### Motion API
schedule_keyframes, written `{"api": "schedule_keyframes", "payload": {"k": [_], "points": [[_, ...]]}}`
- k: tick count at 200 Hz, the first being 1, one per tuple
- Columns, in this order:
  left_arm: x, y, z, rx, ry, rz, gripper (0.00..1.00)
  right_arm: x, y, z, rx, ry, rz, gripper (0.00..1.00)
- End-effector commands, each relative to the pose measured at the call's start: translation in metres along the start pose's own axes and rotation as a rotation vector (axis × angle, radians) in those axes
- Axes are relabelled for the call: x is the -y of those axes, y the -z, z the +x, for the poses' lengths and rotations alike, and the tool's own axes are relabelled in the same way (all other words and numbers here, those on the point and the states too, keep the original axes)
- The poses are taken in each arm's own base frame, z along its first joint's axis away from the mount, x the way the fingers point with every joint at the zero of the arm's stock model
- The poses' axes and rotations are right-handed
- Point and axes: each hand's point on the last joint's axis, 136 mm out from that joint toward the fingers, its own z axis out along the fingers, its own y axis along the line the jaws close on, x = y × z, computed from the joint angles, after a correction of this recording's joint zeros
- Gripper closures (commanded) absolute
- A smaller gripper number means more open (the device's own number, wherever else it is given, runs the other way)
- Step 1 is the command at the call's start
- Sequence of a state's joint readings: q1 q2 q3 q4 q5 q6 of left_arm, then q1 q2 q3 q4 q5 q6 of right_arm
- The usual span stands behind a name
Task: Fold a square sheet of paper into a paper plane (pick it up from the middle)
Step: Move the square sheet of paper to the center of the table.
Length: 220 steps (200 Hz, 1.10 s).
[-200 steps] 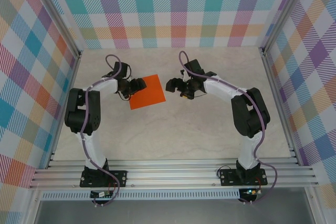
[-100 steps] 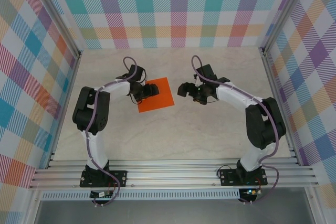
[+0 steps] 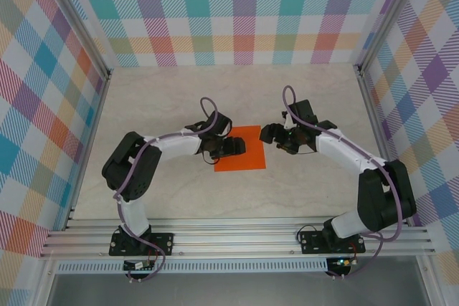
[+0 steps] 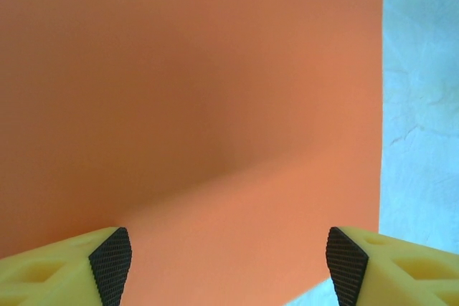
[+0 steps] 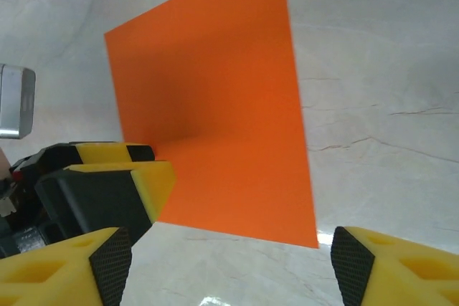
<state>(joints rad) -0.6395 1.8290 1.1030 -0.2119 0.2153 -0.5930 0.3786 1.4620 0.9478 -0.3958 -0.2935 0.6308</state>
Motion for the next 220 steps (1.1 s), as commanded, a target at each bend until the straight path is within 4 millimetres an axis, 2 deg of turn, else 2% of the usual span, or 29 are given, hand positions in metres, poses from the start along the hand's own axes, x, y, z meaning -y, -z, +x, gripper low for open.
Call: {"api": "schedule_keyframes", "payload": {"k": [1,41,76,99,131,156,178,220], "points": [[-0.011,0.043,-0.021,0.157,0.058,-0.068,0.24,-0.017,-0.007,0.013,-0.067,-0.013,-0.115,0.29],[-0.048,0.088,-0.026,0.313,0.123,-0.146,0.2,-0.034,-0.035,0.02,-0.156,0.022,-0.129,0.31],[-0.07,0.121,-0.025,0.425,0.156,-0.145,0.16,-0.039,-0.062,0.014,-0.196,0.02,-0.112,0.31],[-0.08,0.134,-0.023,0.468,0.163,-0.155,0.09,-0.035,-0.078,0.012,-0.231,0.013,-0.077,0.3],[-0.084,0.143,-0.022,0.505,0.161,-0.142,0.0,-0.016,-0.096,0.018,-0.277,-0.006,-0.006,0.3],[-0.084,0.147,-0.024,0.53,0.16,-0.131,0.0,0.001,-0.101,0.028,-0.307,-0.018,0.042,0.3],[-0.083,0.149,-0.024,0.542,0.158,-0.119,0.0,0.017,-0.099,0.038,-0.321,-0.019,0.1,0.3],[-0.078,0.152,-0.026,0.551,0.151,-0.083,0.0,0.046,-0.077,0.051,-0.311,0.027,0.22,0.29]]}}
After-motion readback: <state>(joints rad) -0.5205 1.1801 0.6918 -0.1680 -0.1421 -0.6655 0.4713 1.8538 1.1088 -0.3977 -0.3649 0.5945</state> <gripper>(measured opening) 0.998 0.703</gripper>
